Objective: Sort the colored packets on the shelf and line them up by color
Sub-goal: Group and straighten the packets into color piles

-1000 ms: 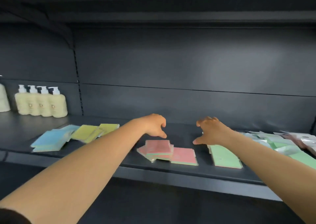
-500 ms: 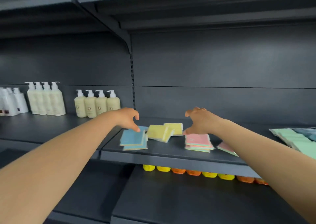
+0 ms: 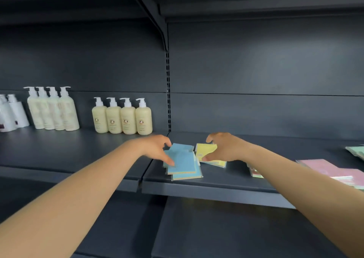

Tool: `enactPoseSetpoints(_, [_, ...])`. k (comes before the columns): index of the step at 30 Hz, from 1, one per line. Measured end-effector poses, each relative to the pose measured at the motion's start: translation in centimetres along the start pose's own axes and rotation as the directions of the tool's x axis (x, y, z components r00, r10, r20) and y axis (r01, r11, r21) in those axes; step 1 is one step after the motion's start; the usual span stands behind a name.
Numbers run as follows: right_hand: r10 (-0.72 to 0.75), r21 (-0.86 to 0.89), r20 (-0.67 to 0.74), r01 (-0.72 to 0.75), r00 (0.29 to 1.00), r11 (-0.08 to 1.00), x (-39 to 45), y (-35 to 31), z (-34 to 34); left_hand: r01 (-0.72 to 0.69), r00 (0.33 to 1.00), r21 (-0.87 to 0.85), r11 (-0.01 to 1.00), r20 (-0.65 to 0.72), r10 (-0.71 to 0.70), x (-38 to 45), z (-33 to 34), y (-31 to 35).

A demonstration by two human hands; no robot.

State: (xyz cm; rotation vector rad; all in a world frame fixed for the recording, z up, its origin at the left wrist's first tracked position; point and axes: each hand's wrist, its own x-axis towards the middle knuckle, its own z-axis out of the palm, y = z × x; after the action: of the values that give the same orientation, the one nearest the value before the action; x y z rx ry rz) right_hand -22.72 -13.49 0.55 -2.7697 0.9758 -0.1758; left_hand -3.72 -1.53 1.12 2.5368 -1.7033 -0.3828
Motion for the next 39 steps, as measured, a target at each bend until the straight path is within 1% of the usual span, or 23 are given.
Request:
enactPoseSetpoints(2, [0.016,0.093,0.044,-0.02,0.999,0.995,0.7,-0.4,1.3,-0.005,1.0,-0.066,0.998,0.021,0.006,1.0,1.1,-0.3])
enactPoseSetpoints(4, [0.036,0.137,0.079,-0.047,0.996,0.989,1.3,-0.6,2.6,0.001,1.0,-0.102,0.995,0.025,0.001,2.0,2.2,-0.6])
enactPoseSetpoints(7, [0.043,0.121,0.122,-0.057,0.992,0.991,2.0,-0.6,4.3,0.028,0.999,-0.182,0.983,0.033,-0.023,3.2,3.4,-1.3])
enactPoseSetpoints(11, [0.042,0.133,0.113,-0.057,0.993,0.989,2.3,-0.3,5.1,0.053,0.997,-0.296,0.954,0.073,-0.033,3.9,3.6,-2.0])
enactPoseSetpoints(13, [0.048,0.161,0.139,-0.07,0.989,0.984,2.3,-0.4,5.0,0.055,0.998,-0.403,0.914,0.057,-0.035,4.1,3.7,-2.5])
enactPoseSetpoints(14, [0.046,0.166,0.158,-0.072,0.986,0.983,2.3,-0.5,4.9,0.055,0.998,-0.475,0.878,0.039,-0.042,4.2,3.8,-2.9])
enactPoseSetpoints(15, [0.044,0.174,0.174,-0.074,0.984,0.982,2.5,-0.5,4.8,0.056,0.998,-0.567,0.822,0.026,-0.05,4.3,3.9,-3.5])
enactPoseSetpoints(16, [0.042,0.187,0.188,-0.077,0.981,0.979,2.6,-0.7,4.7,0.057,0.998,-0.673,0.737,0.025,-0.055,4.4,4.0,-4.0])
enactPoseSetpoints(18, [0.053,0.218,0.209,-0.099,0.977,0.971,3.0,-0.9,4.6,0.061,0.998,-0.849,0.525,0.039,-0.053,4.3,4.3,-5.1])
enactPoseSetpoints(19, [0.06,0.226,0.211,-0.108,0.976,0.968,3.2,-1.0,4.7,0.054,0.998,-0.894,0.446,0.035,-0.052,4.3,4.4,-5.8])
enactPoseSetpoints(22, [0.085,0.226,0.22,-0.136,0.972,0.965,3.5,-1.4,4.6,0.015,0.996,-0.961,0.278,-0.009,-0.085,4.5,4.3,-7.4])
enactPoseSetpoints(25, [0.133,0.246,0.232,-0.191,0.964,0.95,3.9,-1.8,4.7,-0.038,0.986,-0.995,0.096,-0.053,-0.158,5.1,4.1,-8.8])
enactPoseSetpoints(31, [0.18,0.395,0.243,-0.267,0.953,0.879,4.4,-2.4,5.4,-0.168,0.961,-0.977,-0.128,-0.133,-0.242,6.3,5.8,-9.9])
enactPoseSetpoints(32, [0.191,0.418,0.239,-0.279,0.952,0.864,4.5,-2.4,5.4,-0.183,0.957,-0.972,-0.146,-0.142,-0.252,6.4,5.9,-10.1])
enactPoseSetpoints(33, [0.201,0.465,0.237,-0.293,0.95,0.835,4.6,-2.4,5.5,-0.193,0.955,-0.971,-0.142,-0.153,-0.252,6.4,6.0,-10.2])
enactPoseSetpoints(35, [0.214,0.623,0.241,-0.32,0.947,0.714,4.6,-2.4,5.6,-0.209,0.956,-0.973,-0.098,-0.182,-0.229,6.4,6.2,-10.1])
enactPoseSetpoints(37, [0.226,0.746,0.212,-0.307,0.951,0.592,4.8,-2.1,5.8,-0.219,0.955,-0.974,-0.061,-0.201,-0.219,6.3,6.4,-10.0])
enactPoseSetpoints(39, [0.245,0.781,0.169,-0.282,0.955,0.557,4.8,-2.0,5.9,-0.223,0.954,-0.973,-0.056,-0.206,-0.216,6.3,6.3,-9.9])
